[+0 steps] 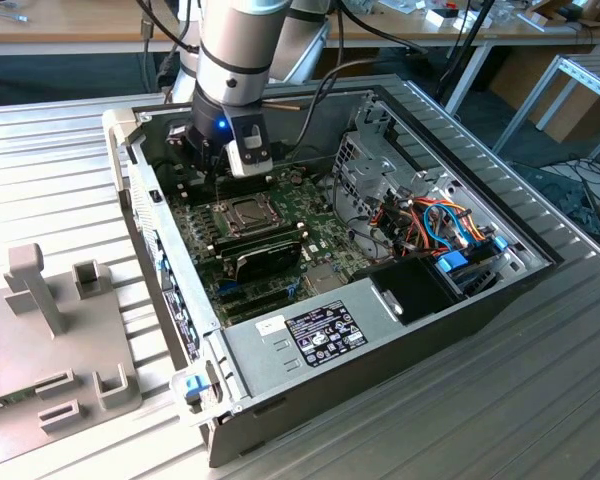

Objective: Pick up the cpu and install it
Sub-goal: 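Install the first cpu locking lever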

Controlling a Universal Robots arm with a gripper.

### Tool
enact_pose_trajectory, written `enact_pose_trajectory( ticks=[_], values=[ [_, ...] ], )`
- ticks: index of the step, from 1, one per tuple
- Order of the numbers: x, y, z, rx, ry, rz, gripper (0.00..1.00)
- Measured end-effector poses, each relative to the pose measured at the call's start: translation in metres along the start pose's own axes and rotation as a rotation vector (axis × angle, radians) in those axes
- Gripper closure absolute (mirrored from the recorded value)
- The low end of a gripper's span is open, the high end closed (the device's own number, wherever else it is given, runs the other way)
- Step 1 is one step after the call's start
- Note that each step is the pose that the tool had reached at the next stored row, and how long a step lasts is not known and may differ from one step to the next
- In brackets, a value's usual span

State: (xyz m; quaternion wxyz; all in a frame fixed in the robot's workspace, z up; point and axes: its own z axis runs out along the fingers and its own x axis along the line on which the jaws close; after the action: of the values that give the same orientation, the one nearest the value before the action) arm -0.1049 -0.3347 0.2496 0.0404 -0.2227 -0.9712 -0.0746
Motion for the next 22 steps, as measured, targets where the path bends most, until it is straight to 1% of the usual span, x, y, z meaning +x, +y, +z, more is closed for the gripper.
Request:
enact_pose_trajectory(
  ticks=[2,4,9,10,13,19,22],
  values=[
    [0.0005,-0.0003,0.0000,-0.0114,0.0051,-0.001,0.89],
    [0.0008,-0.0004,0.0000,-0.0163,0.0074,-0.001,0.89],
    [0.0008,-0.0004,0.0000,-0.0170,0.0076,-0.001,0.89],
    [0.0010,-0.0006,0.0000,-0.0179,0.0076,-0.001,0.89],
    [0.0019,-0.0009,0.0001,-0.0240,0.0097,-0.002,0.89],
    [0.0017,-0.0015,0.0034,-0.0253,0.0105,-0.002,0.89],
    [0.0012,-0.0013,0.0039,-0.0279,0.0118,-0.002,0.89]
  ],
)
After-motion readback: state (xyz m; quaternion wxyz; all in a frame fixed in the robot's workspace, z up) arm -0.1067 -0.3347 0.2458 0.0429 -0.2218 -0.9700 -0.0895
